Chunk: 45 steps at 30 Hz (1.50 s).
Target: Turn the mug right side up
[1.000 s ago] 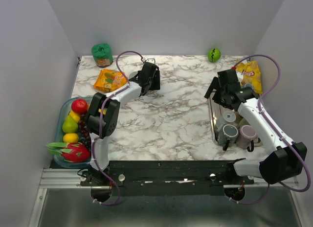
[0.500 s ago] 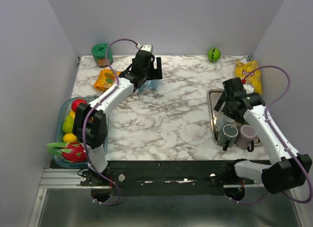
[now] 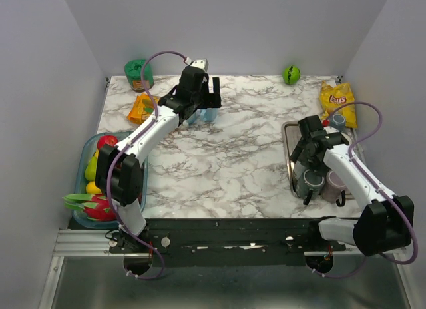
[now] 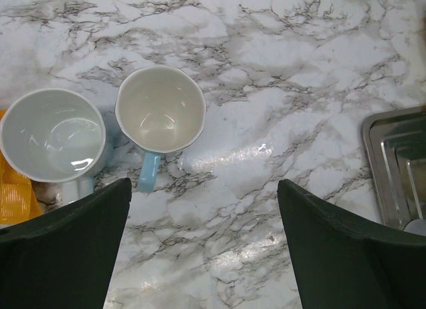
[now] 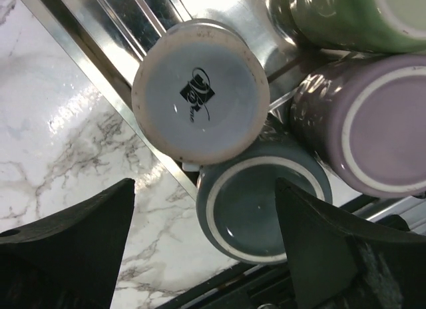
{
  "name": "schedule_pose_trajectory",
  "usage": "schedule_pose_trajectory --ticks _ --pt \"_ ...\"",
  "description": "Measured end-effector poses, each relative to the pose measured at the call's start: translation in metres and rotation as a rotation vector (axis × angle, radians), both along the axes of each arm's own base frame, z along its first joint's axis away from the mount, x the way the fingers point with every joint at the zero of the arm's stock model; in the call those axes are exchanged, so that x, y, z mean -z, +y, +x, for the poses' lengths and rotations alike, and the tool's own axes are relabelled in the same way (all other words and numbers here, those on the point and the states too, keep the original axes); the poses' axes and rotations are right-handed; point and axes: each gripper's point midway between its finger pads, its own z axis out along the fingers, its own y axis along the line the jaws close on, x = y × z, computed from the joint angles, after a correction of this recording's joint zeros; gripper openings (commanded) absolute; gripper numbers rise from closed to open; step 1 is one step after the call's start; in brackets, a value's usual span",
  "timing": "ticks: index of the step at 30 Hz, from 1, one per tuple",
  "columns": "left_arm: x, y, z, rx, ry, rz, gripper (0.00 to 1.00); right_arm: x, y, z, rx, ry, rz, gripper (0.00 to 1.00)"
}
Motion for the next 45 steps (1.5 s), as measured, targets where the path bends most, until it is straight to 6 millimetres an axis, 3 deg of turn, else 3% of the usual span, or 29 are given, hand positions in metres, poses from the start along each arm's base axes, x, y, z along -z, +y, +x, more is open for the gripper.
schedule_pose_trajectory --ticks 12,30,45 --pt "-0.006 0.003 -0.002 0.004 -0.006 -0.011 0.99 0.004 -0.005 0.031 -0.032 -0.065 -0.021 0.77" --pt "-0.005 0.005 -0.002 0.001 -0.008 -0.020 0.99 0.003 -0.007 0.022 -0.012 -0.037 -0.024 0.81" --pt "-0.006 0.008 0.000 -0.004 -0.007 -0.032 0.99 0.003 -0.013 0.030 -0.069 -0.028 -0.078 0.77"
